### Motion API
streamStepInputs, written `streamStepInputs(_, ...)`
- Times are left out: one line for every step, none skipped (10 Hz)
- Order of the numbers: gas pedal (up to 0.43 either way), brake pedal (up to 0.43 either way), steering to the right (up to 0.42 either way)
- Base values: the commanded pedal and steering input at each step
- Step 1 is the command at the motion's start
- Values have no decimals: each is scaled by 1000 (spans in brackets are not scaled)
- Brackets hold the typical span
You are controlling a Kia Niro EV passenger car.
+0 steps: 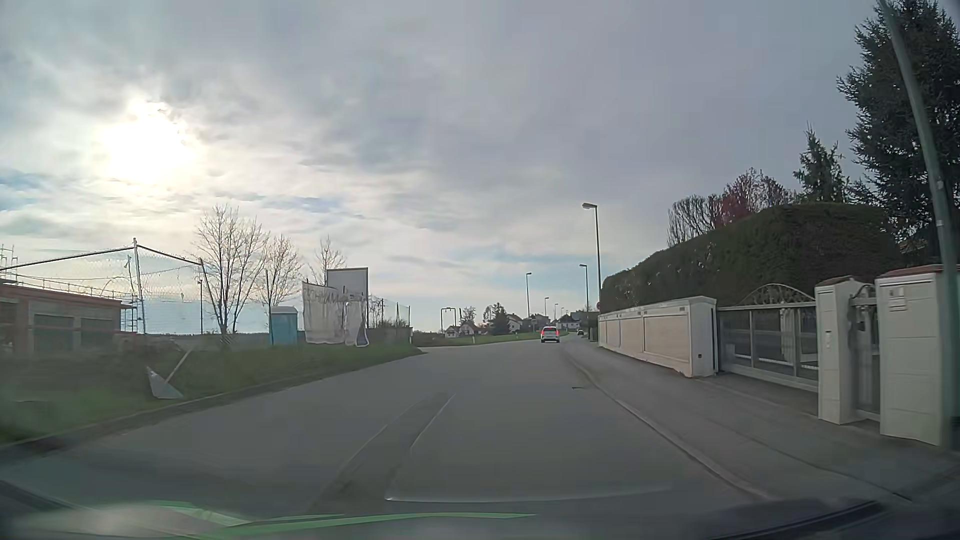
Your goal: Follow the waypoints while adhering to traffic rules and regulations
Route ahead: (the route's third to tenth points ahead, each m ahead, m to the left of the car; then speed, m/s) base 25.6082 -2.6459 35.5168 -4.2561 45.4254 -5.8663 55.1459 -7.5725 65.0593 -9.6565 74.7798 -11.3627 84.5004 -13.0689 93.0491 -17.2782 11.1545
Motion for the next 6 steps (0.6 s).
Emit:
streamStepInputs(189,0,16)
streamStepInputs(189,0,15)
streamStepInputs(189,0,16)
streamStepInputs(189,0,16)
streamStepInputs(189,0,15)
streamStepInputs(189,0,15)
